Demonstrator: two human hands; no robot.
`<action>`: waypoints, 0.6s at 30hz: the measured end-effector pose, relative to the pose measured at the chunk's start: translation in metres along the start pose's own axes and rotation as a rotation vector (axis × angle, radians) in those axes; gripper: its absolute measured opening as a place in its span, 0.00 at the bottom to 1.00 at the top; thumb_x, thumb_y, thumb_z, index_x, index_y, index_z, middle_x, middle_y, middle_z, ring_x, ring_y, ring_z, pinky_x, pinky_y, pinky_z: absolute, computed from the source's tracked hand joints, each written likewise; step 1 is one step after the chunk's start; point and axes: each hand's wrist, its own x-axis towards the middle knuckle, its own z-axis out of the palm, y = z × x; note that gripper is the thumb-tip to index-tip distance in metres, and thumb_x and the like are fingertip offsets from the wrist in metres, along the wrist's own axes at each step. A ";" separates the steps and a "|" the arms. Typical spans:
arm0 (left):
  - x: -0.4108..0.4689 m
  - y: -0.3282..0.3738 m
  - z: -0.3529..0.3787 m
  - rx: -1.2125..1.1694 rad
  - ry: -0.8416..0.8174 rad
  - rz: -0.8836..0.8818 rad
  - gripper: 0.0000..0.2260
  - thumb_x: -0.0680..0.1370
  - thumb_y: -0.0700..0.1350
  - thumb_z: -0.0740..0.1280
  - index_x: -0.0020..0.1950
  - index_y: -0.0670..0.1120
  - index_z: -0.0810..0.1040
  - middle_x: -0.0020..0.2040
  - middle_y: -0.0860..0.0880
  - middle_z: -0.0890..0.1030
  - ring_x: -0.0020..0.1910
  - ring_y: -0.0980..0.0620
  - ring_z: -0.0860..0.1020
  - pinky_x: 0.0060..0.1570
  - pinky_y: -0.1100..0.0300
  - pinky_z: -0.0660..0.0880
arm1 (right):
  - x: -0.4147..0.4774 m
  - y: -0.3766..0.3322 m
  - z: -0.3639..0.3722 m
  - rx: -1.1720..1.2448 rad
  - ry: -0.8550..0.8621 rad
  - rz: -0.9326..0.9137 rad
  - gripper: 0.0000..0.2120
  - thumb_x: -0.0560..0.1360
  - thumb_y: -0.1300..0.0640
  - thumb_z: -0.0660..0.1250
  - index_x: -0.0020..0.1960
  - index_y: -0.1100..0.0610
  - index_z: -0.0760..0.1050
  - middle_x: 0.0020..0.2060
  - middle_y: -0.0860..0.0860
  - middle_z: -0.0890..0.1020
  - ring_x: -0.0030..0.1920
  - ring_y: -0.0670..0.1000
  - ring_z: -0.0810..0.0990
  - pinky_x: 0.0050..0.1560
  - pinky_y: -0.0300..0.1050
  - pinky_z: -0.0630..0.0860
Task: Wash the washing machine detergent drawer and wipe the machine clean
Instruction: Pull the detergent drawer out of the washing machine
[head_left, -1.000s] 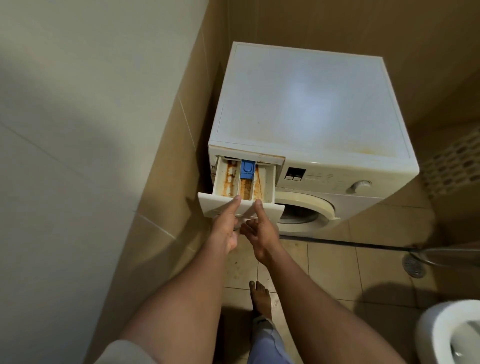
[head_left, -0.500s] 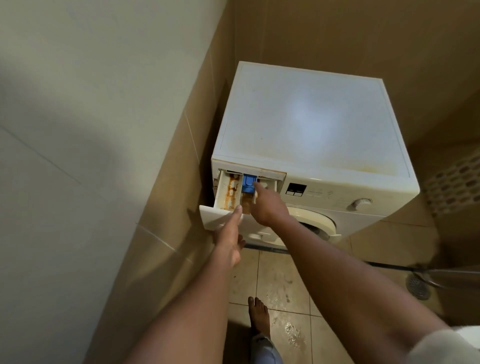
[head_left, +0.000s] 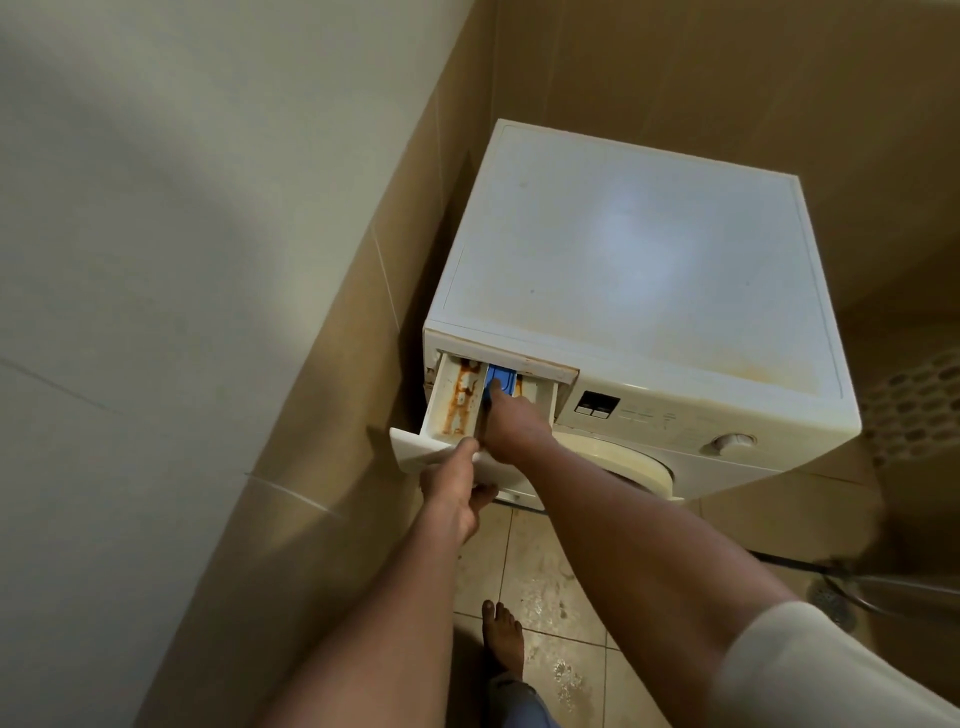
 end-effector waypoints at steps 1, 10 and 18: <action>-0.001 0.001 0.000 0.003 -0.005 -0.001 0.29 0.76 0.43 0.72 0.74 0.46 0.65 0.60 0.40 0.77 0.59 0.41 0.77 0.58 0.43 0.80 | -0.001 0.000 0.001 0.020 -0.007 0.007 0.36 0.76 0.57 0.69 0.78 0.53 0.53 0.44 0.53 0.74 0.43 0.52 0.77 0.41 0.46 0.78; -0.015 0.011 0.001 0.054 -0.048 0.007 0.27 0.77 0.40 0.70 0.74 0.47 0.65 0.60 0.40 0.74 0.59 0.41 0.75 0.59 0.42 0.79 | -0.007 0.001 0.002 0.143 0.007 0.039 0.38 0.78 0.58 0.66 0.81 0.54 0.48 0.48 0.54 0.76 0.38 0.47 0.72 0.34 0.39 0.67; -0.013 0.011 -0.004 0.085 -0.103 0.010 0.23 0.78 0.38 0.69 0.71 0.47 0.66 0.56 0.42 0.74 0.60 0.41 0.75 0.61 0.43 0.78 | -0.006 0.001 0.009 0.194 0.033 0.061 0.39 0.78 0.58 0.67 0.81 0.51 0.48 0.45 0.53 0.74 0.40 0.48 0.73 0.35 0.39 0.70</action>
